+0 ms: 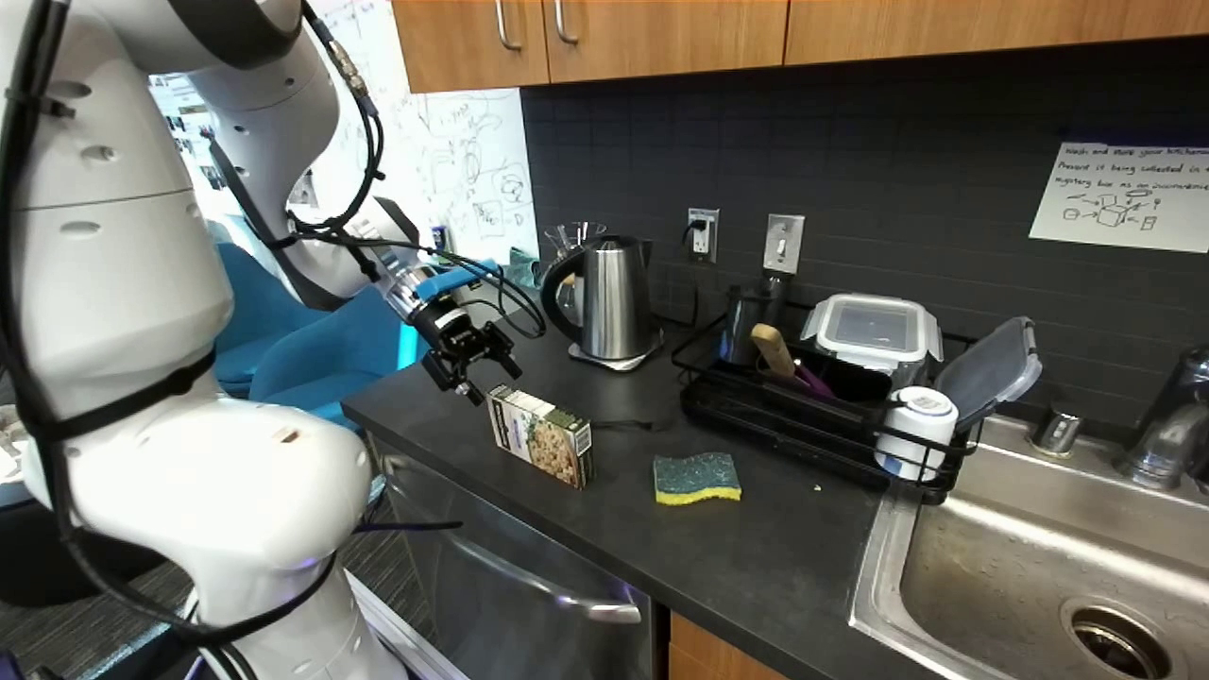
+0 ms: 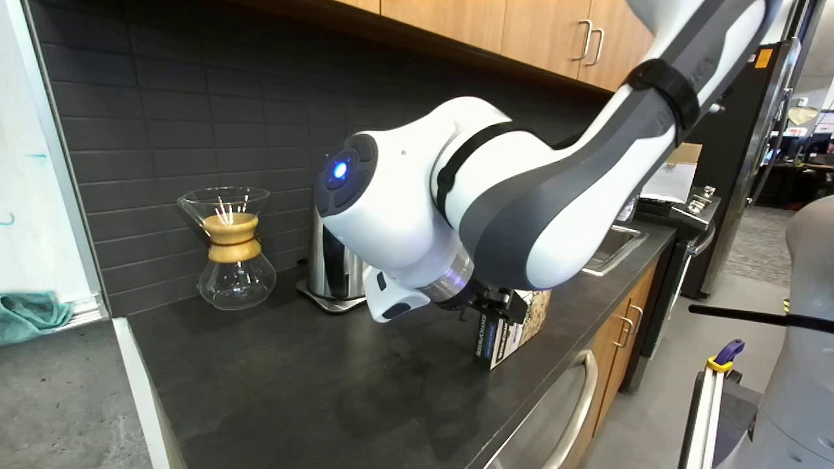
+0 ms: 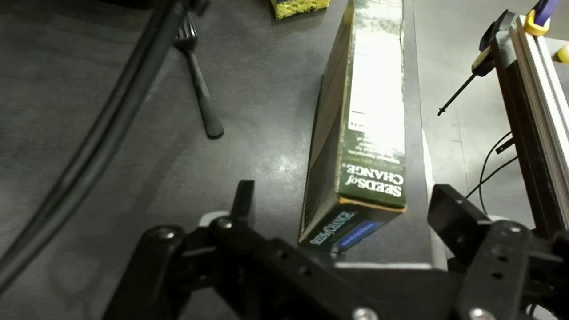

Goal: Move the box forward

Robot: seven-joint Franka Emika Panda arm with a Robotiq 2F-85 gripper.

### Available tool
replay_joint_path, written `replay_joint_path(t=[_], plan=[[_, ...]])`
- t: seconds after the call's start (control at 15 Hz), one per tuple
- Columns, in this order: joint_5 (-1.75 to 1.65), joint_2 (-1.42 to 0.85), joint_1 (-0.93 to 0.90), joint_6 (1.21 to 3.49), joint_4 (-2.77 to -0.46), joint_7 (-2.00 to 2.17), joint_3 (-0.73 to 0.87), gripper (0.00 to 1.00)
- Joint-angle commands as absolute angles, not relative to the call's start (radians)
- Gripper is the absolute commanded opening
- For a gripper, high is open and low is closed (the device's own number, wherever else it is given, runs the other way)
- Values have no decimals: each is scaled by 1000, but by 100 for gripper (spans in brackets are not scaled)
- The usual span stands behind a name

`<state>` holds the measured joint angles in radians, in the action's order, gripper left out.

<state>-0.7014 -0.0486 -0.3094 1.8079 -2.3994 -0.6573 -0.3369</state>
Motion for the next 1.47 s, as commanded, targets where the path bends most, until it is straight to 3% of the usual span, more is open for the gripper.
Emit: replay_joint_path(t=[0.0,0.8,1.4], plan=[[-658,20,-311,1829,-2390,-668,-335,100],[-316,319,-312,1968,-2400,-675,-245,100],[-209,486,-250,1984,-2471,-441,-120,100]])
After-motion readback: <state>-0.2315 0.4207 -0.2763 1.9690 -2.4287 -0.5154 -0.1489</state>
